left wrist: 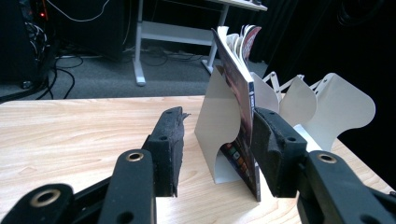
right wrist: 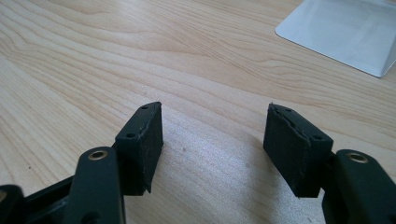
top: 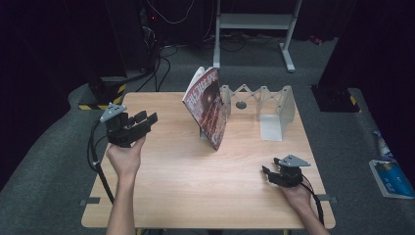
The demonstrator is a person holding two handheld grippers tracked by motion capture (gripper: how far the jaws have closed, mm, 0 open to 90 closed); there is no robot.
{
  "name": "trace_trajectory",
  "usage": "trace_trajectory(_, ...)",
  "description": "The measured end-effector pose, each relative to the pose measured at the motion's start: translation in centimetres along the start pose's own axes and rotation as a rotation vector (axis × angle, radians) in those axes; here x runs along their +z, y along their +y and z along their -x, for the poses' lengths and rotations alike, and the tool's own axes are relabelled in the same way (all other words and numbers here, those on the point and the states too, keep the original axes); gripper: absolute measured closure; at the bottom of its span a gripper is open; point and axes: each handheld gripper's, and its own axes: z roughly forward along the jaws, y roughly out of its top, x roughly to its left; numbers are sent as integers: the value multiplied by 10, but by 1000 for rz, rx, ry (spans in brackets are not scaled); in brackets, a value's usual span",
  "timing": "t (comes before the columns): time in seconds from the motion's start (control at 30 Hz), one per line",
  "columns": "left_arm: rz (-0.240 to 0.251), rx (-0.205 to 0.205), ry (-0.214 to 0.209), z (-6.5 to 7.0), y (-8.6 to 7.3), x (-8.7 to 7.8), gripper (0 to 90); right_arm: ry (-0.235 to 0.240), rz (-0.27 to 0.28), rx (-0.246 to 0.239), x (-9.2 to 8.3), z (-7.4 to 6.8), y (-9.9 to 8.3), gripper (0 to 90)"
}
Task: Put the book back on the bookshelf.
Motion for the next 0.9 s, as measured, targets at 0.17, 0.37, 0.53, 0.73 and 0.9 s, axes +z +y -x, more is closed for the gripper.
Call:
trace_trajectory(0.17, -2, -17, 9, -5, -9, -2, 534, 0, 0, 1, 0, 0, 0, 375)
trace_trajectory(0.37, -8, -25, 19, -7, -17, -4, 531, 0, 0, 1, 0, 0, 0, 375)
trace_trajectory(0.53, -13, -38, 17, -10, -24, -3, 525, 0, 1, 1, 0, 0, 0, 375)
trace_trajectory(0.73, -39, -63, -3, -9, -39, 3, 511, 1, 0, 1, 0, 0, 0, 375)
trace_trajectory(0.9, -51, -69, 3, -9, -48, 5, 505, 3, 0, 3, 0, 0, 0, 375)
